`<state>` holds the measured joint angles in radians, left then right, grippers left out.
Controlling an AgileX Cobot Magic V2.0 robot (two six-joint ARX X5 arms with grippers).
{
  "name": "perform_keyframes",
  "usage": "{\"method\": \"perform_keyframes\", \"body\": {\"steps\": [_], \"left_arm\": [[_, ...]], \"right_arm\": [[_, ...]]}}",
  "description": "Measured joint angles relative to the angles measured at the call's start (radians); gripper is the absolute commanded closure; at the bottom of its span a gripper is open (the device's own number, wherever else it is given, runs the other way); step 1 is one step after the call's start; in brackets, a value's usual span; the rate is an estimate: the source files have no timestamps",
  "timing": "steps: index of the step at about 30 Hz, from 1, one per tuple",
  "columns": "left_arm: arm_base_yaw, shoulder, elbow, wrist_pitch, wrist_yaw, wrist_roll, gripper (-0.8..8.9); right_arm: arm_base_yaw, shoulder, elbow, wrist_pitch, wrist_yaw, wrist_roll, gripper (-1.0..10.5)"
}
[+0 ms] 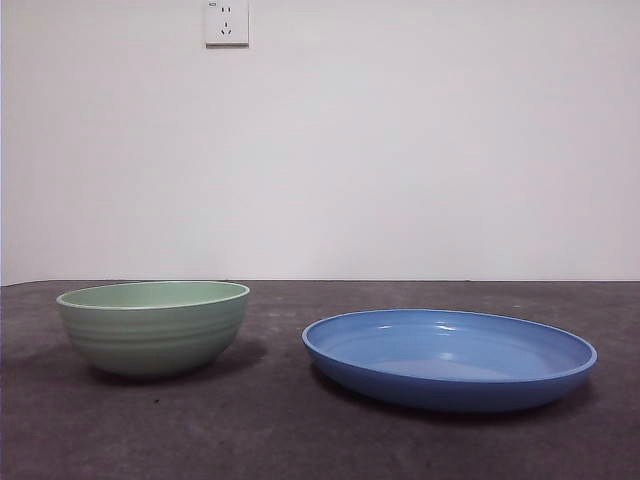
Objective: Place the green bowl on the blue plate
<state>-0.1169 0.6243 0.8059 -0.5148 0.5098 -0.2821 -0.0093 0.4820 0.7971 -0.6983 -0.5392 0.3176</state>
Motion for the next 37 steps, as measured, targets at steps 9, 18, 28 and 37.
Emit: {"method": "perform_keyframes", "body": {"steps": [9,18,28,37], "left_arm": [[-0.077,0.213,0.102,-0.172,0.043,0.122,7.95],[-0.089,0.272,0.123,-0.139,0.045,0.180,7.81],[-0.089,0.272,0.123,-0.124,0.044,0.196,3.71],[-0.089,0.272,0.123,-0.098,0.044,0.199,2.74]], "right_arm": [[0.000,0.138,0.005,0.000,-0.066,-0.077,9.3],[0.000,0.212,0.005,0.000,-0.121,-0.117,9.3],[0.000,0.212,0.005,0.000,-0.122,-0.127,5.4],[0.000,0.212,0.005,-0.025,-0.123,-0.126,3.0]]}}
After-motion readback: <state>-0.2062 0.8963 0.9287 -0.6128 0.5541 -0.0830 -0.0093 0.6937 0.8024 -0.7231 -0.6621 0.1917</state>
